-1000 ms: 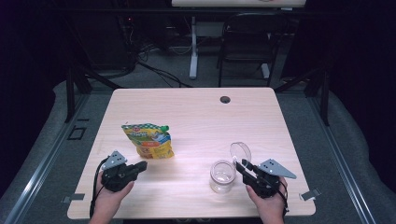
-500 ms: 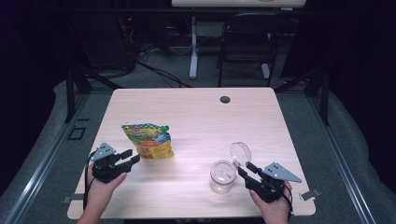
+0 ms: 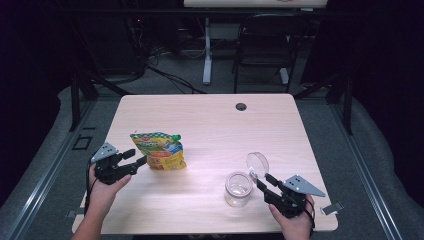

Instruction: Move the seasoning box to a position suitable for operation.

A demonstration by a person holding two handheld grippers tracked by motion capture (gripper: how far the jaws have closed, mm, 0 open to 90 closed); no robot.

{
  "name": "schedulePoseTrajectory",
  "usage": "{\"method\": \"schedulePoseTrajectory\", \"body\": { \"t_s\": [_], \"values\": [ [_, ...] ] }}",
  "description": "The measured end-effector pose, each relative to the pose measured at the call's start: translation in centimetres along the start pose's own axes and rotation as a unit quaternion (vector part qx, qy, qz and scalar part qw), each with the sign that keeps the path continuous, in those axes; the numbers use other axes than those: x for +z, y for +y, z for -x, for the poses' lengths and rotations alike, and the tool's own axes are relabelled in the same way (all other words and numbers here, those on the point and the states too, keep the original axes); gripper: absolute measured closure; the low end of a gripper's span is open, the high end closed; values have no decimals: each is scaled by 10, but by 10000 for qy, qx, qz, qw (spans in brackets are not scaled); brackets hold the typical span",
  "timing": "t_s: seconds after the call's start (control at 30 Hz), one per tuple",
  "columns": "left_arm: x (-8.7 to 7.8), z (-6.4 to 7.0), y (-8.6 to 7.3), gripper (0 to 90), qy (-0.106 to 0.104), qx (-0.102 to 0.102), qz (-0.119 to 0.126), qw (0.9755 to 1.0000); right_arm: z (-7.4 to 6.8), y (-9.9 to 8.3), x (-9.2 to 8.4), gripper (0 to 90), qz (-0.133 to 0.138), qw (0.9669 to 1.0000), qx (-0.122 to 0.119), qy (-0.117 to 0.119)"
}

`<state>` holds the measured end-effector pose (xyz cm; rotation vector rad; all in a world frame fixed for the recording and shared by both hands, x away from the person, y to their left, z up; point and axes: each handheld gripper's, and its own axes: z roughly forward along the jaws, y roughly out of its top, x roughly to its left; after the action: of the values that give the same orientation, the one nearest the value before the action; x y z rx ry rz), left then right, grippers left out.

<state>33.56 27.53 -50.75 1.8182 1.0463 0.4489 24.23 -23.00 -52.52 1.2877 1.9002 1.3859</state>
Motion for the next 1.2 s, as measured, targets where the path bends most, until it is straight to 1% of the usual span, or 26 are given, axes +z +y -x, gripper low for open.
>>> {"method": "schedulePoseTrajectory", "body": {
  "t_s": [0.03, 0.1, 0.2, 0.23, 0.27, 0.3, 0.33, 0.37, 0.43, 0.47, 0.5, 0.57, 0.63, 0.67, 0.77, 0.87, 0.9, 1.03, 1.1, 1.2],
  "values": [
    [1, 0, 0, 404, -43, 12, 1, 10000, 0, 0, 0, 573, -9, 10000, -3, -1],
    [3, -1, 2, 404, -130, 72, 81, 9999, 0, 0, 0, 573, -3, 10000, 5, -3],
    [4, -3, 3, 395, -179, 66, 100, 9998, 1, 0, -1, 572, 6, 10000, 0, 0],
    [6, -5, 5, 392, -296, 47, 74, 9995, 1, 0, -1, 572, 14, 10000, 8, 0],
    [6, -5, 5, 391, -296, 47, 74, 9995, 1, 0, -1, 572, 14, 10000, 8, 0],
    [9, -6, 6, 386, -374, 35, 65, 9993, 1, 0, -1, 570, 25, 10000, 15, 10],
    [9, -6, 6, 386, -374, 35, 65, 9993, 1, 0, -1, 570, 25, 10000, 15, 10],
    [12, -5, 7, 386, -419, 88, 73, 9991, 1, 0, -1, 569, 39, 10000, 41, 11],
    [14, -5, 8, 383, -402, 104, 42, 9991, 1, 0, -1, 569, 35, 10000, 46, 13],
    [15, -4, 9, 384, -413, 144, -22, 9990, 2, 0, -1, 568, 15, 10000, 46, 3],
    [17, -3, 9, 385, -378, 128, -7, 9992, 2, 0, -1, 567, 30, 10000, 58, 13],
    [17, -3, 9, 386, -378, 126, 10, 9992, 2, 0, -1, 567, 26, 10000, 56, 20],
    [17, -3, 9, 417, -377, 97, 17, 9992, 3, 0, -1, 566, 30, 10000, 55, 27],
    [16, -2, 9, 417, -376, 94, 15, 9992, 3, 0, -1, 565, 38, 10000, 62, 39],
    [13, 1, 7, 482, -365, 88, 8, 9993, 4, 0, -1, 565, 36, 10000, 71, 34],
    [12, 3, 6, 497, -355, 95, 34, 9993, 4, 0, -1, 565, 40, 9999, 88, 44],
    [12, 4, 5, 516, -356, 86, 45, 9993, 4, 0, 0, 565, 41, 9999, 97, 57],
    [9, 8, 2, 564, -361, 102, 64, 9993, 4, 0, 0, 565, 38, 9999, 100, 51],
    [7, 8, 2, 587, -357, 108, 25, 9993, 4, 0, 0, 565, 37, 9999, 102, 55],
    [5, 11, 2, 613, -372, 179, 57, 9991, 4, 0, 0, 565, 47, 9999, 109, 65]
  ]
}}
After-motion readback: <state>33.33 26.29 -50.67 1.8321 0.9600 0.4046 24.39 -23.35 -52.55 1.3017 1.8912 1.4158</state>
